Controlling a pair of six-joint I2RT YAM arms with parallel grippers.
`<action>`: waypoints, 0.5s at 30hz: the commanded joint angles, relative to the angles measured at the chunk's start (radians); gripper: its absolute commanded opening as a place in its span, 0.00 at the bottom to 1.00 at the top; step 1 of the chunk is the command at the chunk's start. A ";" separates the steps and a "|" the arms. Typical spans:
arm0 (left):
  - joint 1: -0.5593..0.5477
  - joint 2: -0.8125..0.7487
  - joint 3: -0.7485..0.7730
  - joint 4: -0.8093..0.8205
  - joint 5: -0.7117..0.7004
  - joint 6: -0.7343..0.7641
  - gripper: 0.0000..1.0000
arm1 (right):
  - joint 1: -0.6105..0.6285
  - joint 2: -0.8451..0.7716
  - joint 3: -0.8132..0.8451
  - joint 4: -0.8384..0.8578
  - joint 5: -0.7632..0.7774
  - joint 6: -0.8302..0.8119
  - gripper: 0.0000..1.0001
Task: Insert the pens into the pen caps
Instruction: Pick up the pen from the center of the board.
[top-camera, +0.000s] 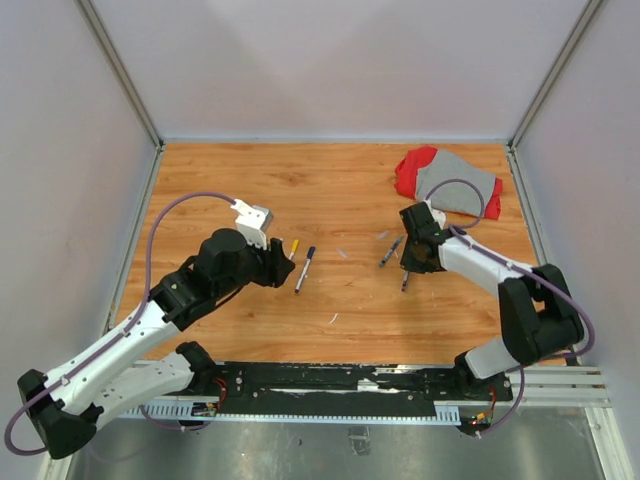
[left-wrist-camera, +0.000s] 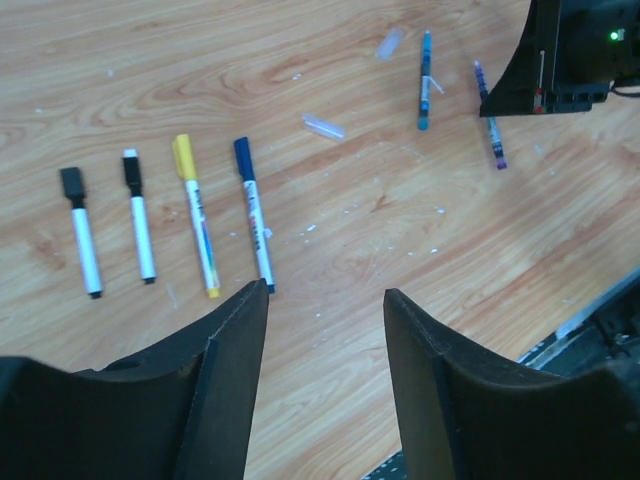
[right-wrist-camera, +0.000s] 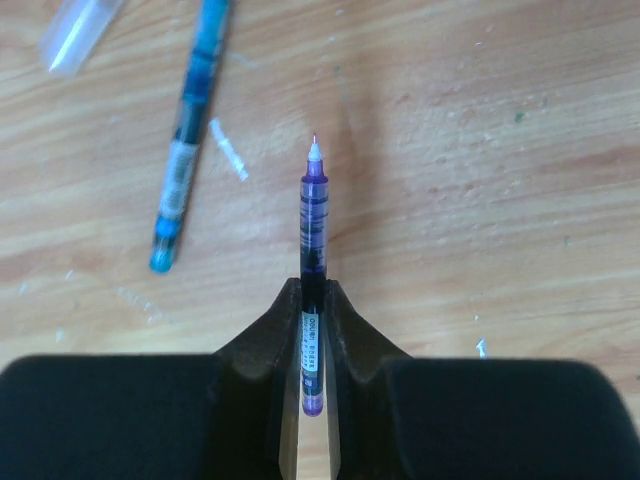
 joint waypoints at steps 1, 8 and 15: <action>0.004 0.022 -0.045 0.139 0.097 -0.080 0.57 | -0.005 -0.166 -0.106 0.126 -0.131 -0.118 0.05; -0.049 0.050 -0.151 0.350 0.154 -0.181 0.67 | 0.002 -0.419 -0.323 0.394 -0.387 -0.101 0.02; -0.172 0.107 -0.242 0.554 0.070 -0.275 0.68 | 0.055 -0.526 -0.466 0.662 -0.559 0.079 0.01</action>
